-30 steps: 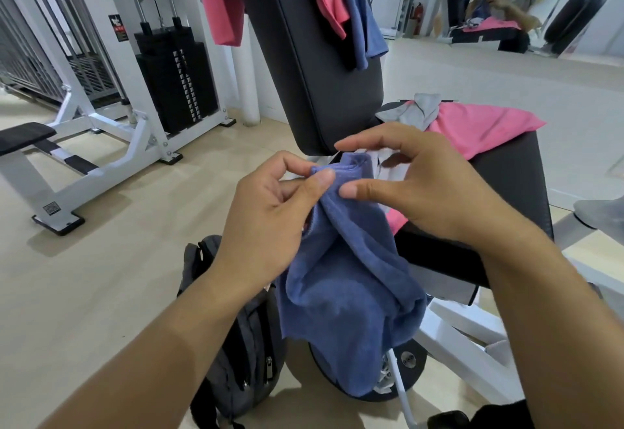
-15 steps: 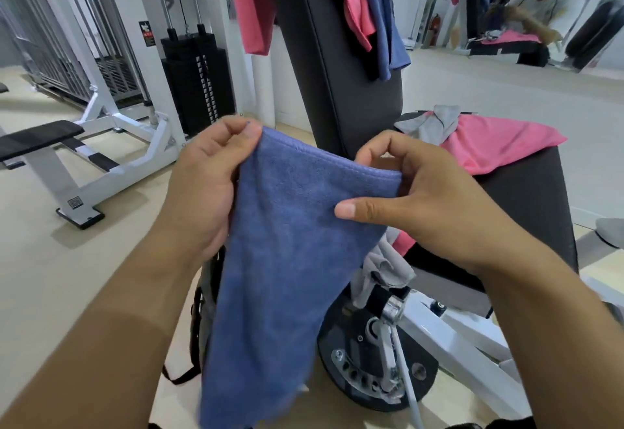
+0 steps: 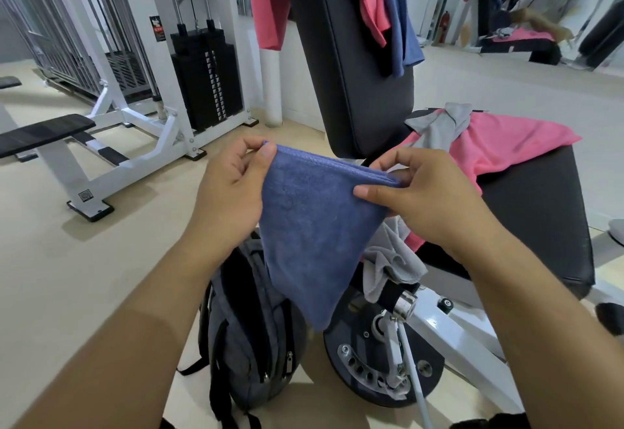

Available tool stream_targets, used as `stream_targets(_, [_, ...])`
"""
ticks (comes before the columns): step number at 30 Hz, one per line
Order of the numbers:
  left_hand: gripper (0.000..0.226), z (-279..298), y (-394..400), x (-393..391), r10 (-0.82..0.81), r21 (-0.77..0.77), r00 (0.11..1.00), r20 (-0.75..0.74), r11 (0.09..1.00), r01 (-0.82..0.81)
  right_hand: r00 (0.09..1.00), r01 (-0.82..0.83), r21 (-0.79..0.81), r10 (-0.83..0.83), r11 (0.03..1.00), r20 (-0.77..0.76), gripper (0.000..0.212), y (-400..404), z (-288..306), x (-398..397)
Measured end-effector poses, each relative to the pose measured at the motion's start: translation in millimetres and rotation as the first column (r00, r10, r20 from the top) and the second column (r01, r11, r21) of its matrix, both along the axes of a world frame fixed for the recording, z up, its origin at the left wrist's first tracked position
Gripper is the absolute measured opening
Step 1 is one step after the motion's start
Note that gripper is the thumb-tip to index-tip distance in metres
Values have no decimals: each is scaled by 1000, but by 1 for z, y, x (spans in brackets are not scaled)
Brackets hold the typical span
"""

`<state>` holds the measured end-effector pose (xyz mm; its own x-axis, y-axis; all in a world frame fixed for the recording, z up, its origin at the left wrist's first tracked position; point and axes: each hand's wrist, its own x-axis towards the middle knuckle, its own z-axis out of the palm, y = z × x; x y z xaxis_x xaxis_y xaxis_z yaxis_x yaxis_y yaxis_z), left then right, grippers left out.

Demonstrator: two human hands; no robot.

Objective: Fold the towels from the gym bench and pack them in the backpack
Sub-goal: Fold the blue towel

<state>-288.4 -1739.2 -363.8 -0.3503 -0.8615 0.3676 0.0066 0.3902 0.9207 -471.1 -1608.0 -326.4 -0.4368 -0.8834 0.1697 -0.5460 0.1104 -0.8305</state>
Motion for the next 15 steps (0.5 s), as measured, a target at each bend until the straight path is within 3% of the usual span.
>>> stream_targets(3, [16,-8,8,-11,83,-103,996,32,992,-80,987,-39,60,48,997,-151,11,3,3,4])
stream_targets(7, [16,-4,20,-16,47,-254,998,35,967,-37,983,-68,71,79,995,-165,10,4,6,9])
stream_targets(9, [18,-4,21,-17,59,-293,998,36,955,-46,983,-108,62,116,992,-141,10,5,9,7])
stream_targets(13, [20,-6,25,-23,19,-285,999,44,958,-5,955,-295,182,285,938,79,21,16,22,-1])
stream_targets(15, [18,-4,29,-28,-45,-284,997,56,957,59,963,-256,269,269,929,-12,29,17,21,-4])
